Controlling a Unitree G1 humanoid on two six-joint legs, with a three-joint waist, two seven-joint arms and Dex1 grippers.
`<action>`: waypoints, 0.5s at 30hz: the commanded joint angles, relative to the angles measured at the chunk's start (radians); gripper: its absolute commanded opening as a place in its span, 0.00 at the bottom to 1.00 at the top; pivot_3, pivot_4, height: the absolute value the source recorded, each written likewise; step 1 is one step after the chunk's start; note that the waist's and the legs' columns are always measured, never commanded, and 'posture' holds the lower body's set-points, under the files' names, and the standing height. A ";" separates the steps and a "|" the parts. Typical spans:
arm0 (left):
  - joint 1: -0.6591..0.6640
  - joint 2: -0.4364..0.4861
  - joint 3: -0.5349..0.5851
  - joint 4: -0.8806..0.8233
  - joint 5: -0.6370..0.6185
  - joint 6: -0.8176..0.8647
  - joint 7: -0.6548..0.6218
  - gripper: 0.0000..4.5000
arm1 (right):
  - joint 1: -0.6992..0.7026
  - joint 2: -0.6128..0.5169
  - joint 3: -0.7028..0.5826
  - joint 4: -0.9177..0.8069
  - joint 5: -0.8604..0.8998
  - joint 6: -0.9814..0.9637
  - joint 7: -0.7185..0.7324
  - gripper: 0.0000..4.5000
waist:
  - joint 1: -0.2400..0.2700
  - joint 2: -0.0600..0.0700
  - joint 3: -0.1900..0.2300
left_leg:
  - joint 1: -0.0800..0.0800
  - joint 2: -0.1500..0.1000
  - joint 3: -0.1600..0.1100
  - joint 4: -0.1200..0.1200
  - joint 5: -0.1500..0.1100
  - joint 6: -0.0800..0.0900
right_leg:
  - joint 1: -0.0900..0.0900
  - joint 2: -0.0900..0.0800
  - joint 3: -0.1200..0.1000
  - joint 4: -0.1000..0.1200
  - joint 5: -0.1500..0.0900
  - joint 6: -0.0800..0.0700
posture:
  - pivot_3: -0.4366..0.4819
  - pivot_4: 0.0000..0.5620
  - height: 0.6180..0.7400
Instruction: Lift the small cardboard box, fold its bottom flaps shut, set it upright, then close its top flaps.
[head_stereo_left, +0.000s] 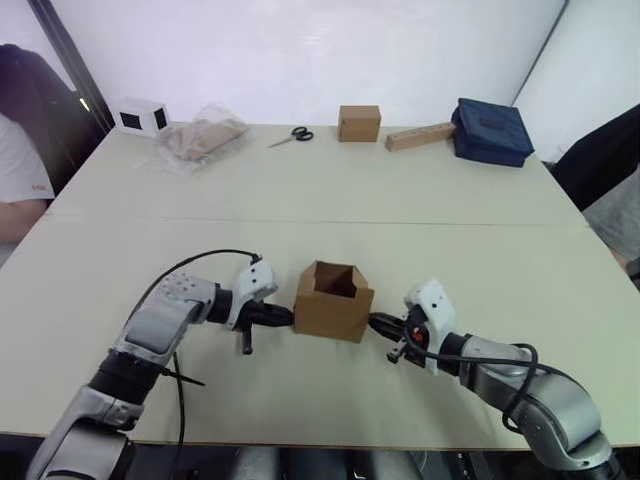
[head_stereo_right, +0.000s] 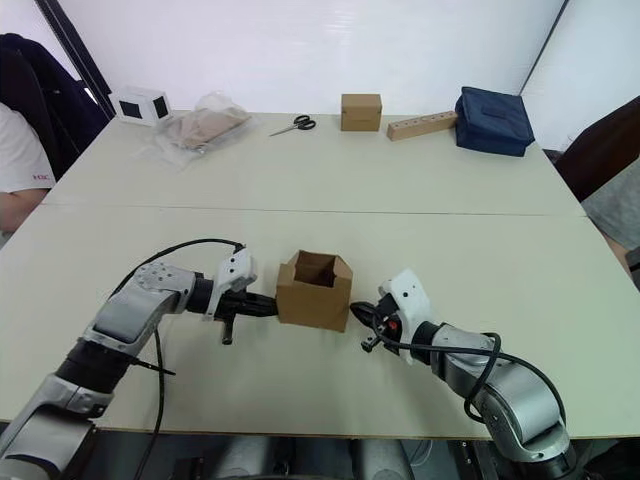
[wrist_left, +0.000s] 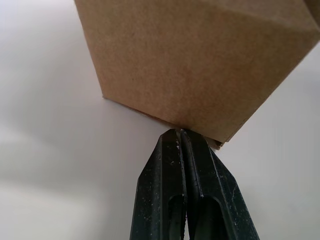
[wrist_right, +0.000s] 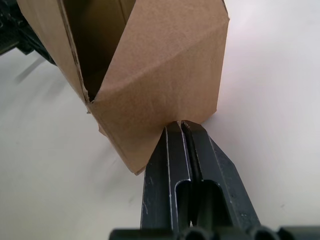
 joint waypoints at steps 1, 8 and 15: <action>0.017 0.028 -0.012 -0.044 -0.013 -0.001 -0.025 0.02 | 0.004 -0.006 -0.018 -0.049 0.015 0.004 0.011 0.00 | -0.001 0.000 0.000 | 0.000 0.000 0.000 0.000 0.000 0.000 | 0.000 0.000 0.000 0.000 0.000 0.000 | 0.48 0.27 1.00; 0.019 0.096 0.023 0.018 0.024 -0.077 -0.028 0.02 | 0.046 -0.125 -0.050 -0.003 -0.101 -0.061 0.043 0.00 | 0.000 0.000 0.000 | 0.000 0.000 0.000 0.000 0.000 0.000 | 0.000 0.000 0.000 0.000 0.000 0.000 | 0.48 0.27 1.00; -0.017 0.032 0.191 -0.004 -0.185 0.025 0.004 0.02 | -0.006 -0.071 -0.188 -0.009 -0.012 -0.160 0.095 0.00 | -0.002 0.000 0.000 | 0.001 0.001 0.000 0.000 0.000 0.000 | 0.000 0.001 0.000 0.000 0.000 0.000 | 0.48 0.27 1.00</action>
